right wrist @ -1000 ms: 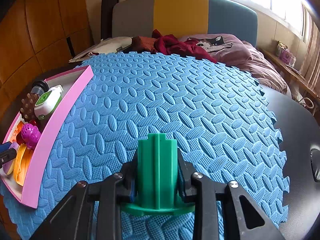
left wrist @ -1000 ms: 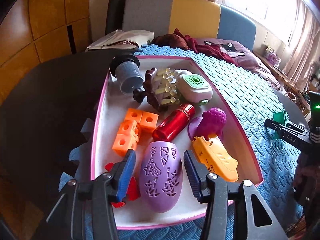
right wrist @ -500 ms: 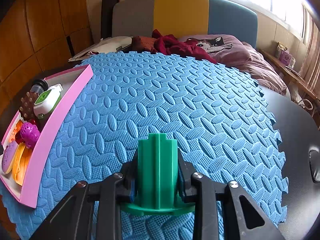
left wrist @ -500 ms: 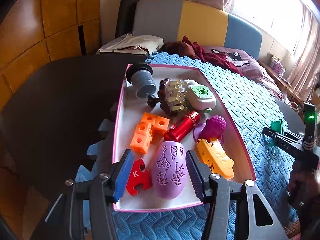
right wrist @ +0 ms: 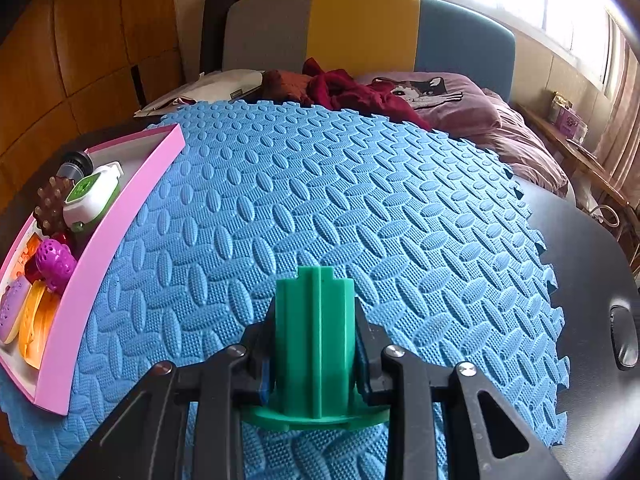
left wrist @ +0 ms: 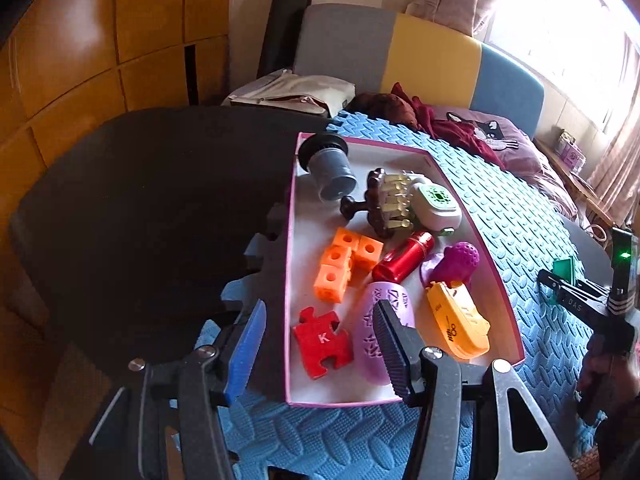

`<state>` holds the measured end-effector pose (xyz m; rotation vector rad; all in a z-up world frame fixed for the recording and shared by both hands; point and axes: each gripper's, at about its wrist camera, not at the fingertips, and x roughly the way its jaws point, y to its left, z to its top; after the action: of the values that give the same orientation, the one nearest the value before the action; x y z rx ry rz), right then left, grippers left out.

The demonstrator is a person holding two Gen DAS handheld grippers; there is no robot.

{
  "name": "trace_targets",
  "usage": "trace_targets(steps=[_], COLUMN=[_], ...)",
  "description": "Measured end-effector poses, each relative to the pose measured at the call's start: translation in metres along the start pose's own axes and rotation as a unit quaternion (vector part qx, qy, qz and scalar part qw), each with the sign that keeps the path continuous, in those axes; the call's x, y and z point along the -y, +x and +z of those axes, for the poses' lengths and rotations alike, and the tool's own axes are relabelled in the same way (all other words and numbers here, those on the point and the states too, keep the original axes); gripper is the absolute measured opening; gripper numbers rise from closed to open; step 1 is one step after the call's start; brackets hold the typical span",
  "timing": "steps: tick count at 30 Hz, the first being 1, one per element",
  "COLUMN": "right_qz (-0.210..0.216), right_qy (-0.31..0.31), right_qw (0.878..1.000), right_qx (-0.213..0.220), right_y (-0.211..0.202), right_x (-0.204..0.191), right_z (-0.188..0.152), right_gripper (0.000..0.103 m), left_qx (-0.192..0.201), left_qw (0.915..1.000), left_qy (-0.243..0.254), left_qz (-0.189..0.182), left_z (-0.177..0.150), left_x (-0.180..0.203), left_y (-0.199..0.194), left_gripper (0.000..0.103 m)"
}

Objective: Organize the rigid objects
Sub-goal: 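Open the left gripper to release the egg in the tray, then carry the green plunger toy over the tray with the right gripper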

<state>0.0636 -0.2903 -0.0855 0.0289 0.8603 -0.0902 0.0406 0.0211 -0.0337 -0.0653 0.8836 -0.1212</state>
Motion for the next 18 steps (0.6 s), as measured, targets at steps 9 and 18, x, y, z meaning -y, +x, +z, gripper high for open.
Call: trace_targets(steps=[9, 18], right_qz=[0.011, 0.092], right_qy=[0.017, 0.032], right_qw=[1.0, 0.995], right_qx=[-0.002, 0.014], right_y=[-0.01, -0.038], right_x=[-0.009, -0.04], right_z=[-0.009, 0.0], right_gripper=[0.029, 0.029], left_qx=[-0.004, -0.009], left_qw=[0.9997, 0.9983], left_qy=[-0.023, -0.052], left_qz=[0.01, 0.025], left_z=[-0.005, -0.014], left_x=[-0.023, -0.05], left_y=[-0.001, -0.001], left_gripper=[0.057, 0.057])
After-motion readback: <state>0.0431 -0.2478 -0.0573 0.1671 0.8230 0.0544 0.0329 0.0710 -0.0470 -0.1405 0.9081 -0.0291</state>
